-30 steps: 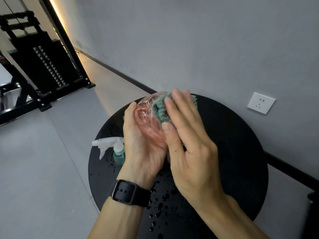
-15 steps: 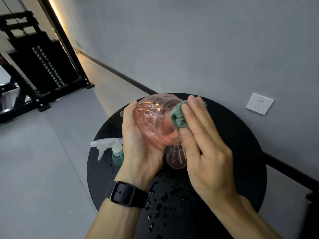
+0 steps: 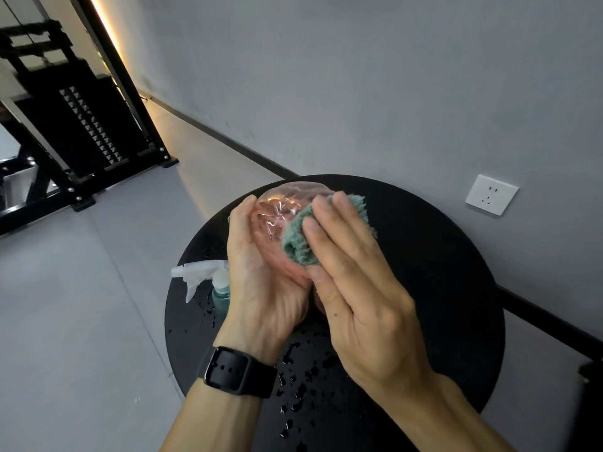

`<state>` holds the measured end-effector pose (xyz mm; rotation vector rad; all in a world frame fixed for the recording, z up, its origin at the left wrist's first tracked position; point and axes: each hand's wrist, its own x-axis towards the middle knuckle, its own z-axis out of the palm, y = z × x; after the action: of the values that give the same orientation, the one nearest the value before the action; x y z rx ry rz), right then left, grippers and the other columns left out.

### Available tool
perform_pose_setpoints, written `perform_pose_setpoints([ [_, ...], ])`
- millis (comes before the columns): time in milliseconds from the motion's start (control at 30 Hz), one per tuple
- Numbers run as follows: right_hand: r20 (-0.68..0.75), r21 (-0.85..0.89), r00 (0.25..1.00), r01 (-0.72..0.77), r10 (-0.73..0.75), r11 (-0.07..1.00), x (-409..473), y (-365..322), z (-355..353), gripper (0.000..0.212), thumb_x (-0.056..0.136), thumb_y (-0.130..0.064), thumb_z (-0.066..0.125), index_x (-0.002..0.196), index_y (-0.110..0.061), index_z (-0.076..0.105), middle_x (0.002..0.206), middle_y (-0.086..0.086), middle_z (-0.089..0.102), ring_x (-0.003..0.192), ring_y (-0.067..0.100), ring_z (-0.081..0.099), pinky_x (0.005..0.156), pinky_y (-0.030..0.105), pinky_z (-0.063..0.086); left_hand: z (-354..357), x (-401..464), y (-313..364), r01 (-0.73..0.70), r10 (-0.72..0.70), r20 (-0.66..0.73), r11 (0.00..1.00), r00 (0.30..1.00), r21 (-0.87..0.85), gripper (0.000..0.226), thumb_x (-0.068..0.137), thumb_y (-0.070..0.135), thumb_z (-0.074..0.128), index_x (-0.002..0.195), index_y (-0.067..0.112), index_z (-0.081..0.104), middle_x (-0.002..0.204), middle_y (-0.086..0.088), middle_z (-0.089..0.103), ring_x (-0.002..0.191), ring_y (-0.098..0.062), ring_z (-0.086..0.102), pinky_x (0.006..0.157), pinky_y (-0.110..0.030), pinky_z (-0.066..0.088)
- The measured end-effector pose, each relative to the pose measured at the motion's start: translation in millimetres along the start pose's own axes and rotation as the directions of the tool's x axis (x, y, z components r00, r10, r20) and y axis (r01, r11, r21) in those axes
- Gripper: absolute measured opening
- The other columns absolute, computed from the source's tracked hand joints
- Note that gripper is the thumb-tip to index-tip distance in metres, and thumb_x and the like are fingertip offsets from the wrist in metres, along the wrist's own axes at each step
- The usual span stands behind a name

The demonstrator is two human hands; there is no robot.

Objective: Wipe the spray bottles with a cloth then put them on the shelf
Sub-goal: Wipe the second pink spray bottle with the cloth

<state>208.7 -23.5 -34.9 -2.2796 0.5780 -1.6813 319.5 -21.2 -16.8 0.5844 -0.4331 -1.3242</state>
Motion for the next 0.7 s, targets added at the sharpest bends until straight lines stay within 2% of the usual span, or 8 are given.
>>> perform_pose_setpoints([
  [67,-0.003,-0.018,1.0,-0.009,0.008,1.0,-5,5,-1,0.033,0.102,-0.011,0.047,0.131,0.005,0.046,0.141,0.016,0.046,0.14,0.028,0.039,0.113,0.038,0.036,-1,-1,2,-0.003,0.003,-0.012,0.999,1.0,0.042,0.059,0.103,0.048,0.034,0.114,-0.001,0.065,0.102,-0.016,0.071,0.096,-0.025,0.07,0.09,-0.037,0.059],
  [167,-0.036,-0.015,0.998,-0.051,0.05,0.999,-8,11,-5,0.035,0.102,-0.011,0.046,0.131,0.007,0.045,0.141,0.017,0.045,0.14,0.03,0.039,0.115,0.036,0.034,0,-1,4,0.005,-0.005,-0.005,0.998,1.0,0.065,0.055,0.103,0.048,0.036,0.112,0.002,0.066,0.102,-0.015,0.071,0.092,-0.025,0.071,0.074,-0.037,0.061],
  [233,-0.056,0.029,0.993,-0.105,0.107,0.994,-8,11,-9,0.036,0.101,-0.009,0.046,0.132,0.008,0.045,0.143,0.016,0.045,0.14,0.029,0.039,0.115,0.034,0.034,0,0,4,0.018,-0.018,0.004,0.997,1.0,0.07,0.053,0.101,0.048,0.038,0.111,0.003,0.065,0.102,-0.016,0.071,0.092,-0.026,0.071,0.073,-0.038,0.061],
  [400,-0.038,0.196,0.949,-0.3,0.313,0.934,-2,6,-17,0.04,0.098,-0.01,0.047,0.138,-0.005,0.042,0.144,0.0,0.047,0.138,0.009,0.041,0.111,0.02,0.035,-3,2,7,0.009,-0.011,0.011,0.995,1.0,0.104,0.048,0.101,0.042,0.037,0.101,0.005,0.067,0.106,-0.015,0.067,0.098,-0.028,0.066,0.094,-0.048,0.054],
  [467,-0.023,0.238,0.929,-0.354,0.37,0.904,0,7,-20,0.04,0.099,-0.014,0.046,0.138,-0.009,0.043,0.143,-0.006,0.048,0.136,0.003,0.041,0.109,0.016,0.035,-7,3,8,0.014,-0.013,-0.004,0.996,1.0,0.087,0.04,0.098,0.038,0.041,0.101,0.007,0.066,0.106,-0.013,0.065,0.101,-0.029,0.063,0.095,-0.053,0.052],
  [567,0.012,0.26,0.907,-0.41,0.422,0.874,1,11,-23,0.038,0.101,-0.017,0.047,0.138,-0.009,0.049,0.142,-0.01,0.049,0.135,-0.001,0.042,0.107,0.013,0.035,-10,2,9,0.008,-0.008,0.005,0.995,1.0,0.099,0.034,0.094,0.035,0.046,0.113,0.009,0.057,0.118,-0.018,0.056,0.114,-0.035,0.054,0.103,-0.06,0.045],
  [633,0.055,0.271,0.896,-0.438,0.441,0.857,1,12,-25,0.037,0.101,-0.017,0.047,0.138,-0.011,0.05,0.142,-0.014,0.049,0.134,-0.003,0.042,0.106,0.012,0.035,-9,0,10,0.004,-0.001,-0.024,0.992,1.0,0.129,0.032,0.094,0.036,0.046,0.111,0.011,0.058,0.117,-0.017,0.057,0.11,-0.034,0.057,0.098,-0.059,0.049],
  [700,0.087,0.285,0.889,-0.455,0.45,0.844,1,12,-26,0.037,0.1,-0.018,0.047,0.137,-0.015,0.049,0.14,-0.018,0.049,0.133,-0.004,0.043,0.106,0.011,0.036,-8,0,12,0.002,0.003,-0.038,0.99,0.999,0.142,0.031,0.093,0.036,0.046,0.099,0.012,0.064,0.105,-0.012,0.064,0.099,-0.029,0.063,0.086,-0.054,0.055],
])
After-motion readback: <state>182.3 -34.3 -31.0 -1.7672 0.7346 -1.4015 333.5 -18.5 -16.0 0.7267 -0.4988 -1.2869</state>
